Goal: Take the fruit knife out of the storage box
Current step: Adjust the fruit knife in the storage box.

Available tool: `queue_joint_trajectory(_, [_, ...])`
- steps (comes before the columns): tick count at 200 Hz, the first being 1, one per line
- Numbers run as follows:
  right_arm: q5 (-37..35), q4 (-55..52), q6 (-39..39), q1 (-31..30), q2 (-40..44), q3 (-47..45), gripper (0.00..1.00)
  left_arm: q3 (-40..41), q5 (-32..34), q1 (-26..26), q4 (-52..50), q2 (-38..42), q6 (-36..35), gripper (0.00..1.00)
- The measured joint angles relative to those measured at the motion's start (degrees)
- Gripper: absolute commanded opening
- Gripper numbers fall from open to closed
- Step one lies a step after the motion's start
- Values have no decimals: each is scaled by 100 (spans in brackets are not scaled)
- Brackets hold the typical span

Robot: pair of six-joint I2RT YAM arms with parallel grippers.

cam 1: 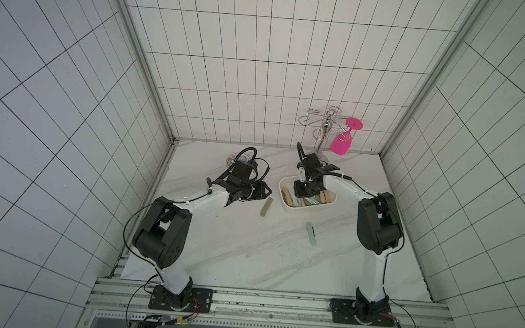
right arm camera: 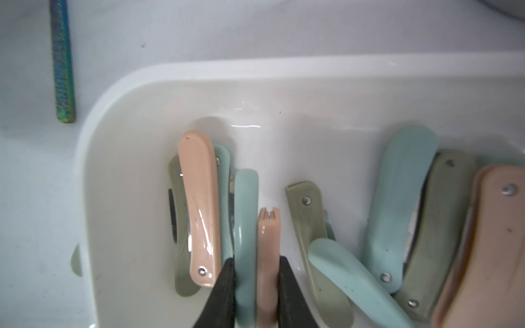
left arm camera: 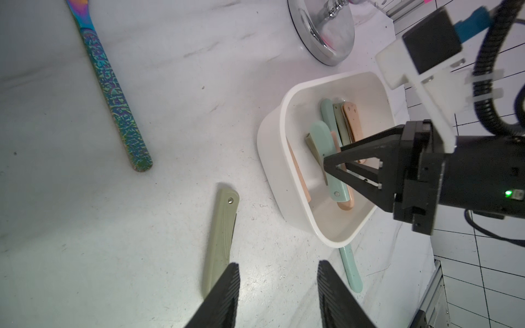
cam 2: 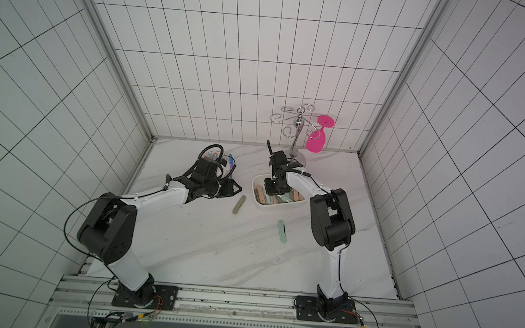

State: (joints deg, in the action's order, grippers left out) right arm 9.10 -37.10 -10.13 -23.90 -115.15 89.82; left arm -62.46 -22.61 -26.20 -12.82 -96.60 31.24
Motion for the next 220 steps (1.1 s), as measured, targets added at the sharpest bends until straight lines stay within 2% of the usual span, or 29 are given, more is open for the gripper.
queue_joint_trajectory(24, [181,24,-22,74,177,0,0,0,-35,-9,92,0,31,48])
queue_joint_trajectory(70, [162,57,-39,103,2,-68,0,0,-79,-39,190,0,96,48])
queue_joint_trajectory(115, [35,173,-61,103,-455,-57,38,0,-98,-44,212,0,129,48])
queue_joint_trajectory(139, [20,131,-37,103,-457,-66,43,0,-98,-44,236,2,131,48])
queue_joint_trajectory(200, [17,116,-59,105,-168,-177,44,0,-105,-44,238,2,131,48])
queue_joint_trajectory(220, [-2,114,-79,131,-11,-199,41,0,-109,-44,238,2,131,48])
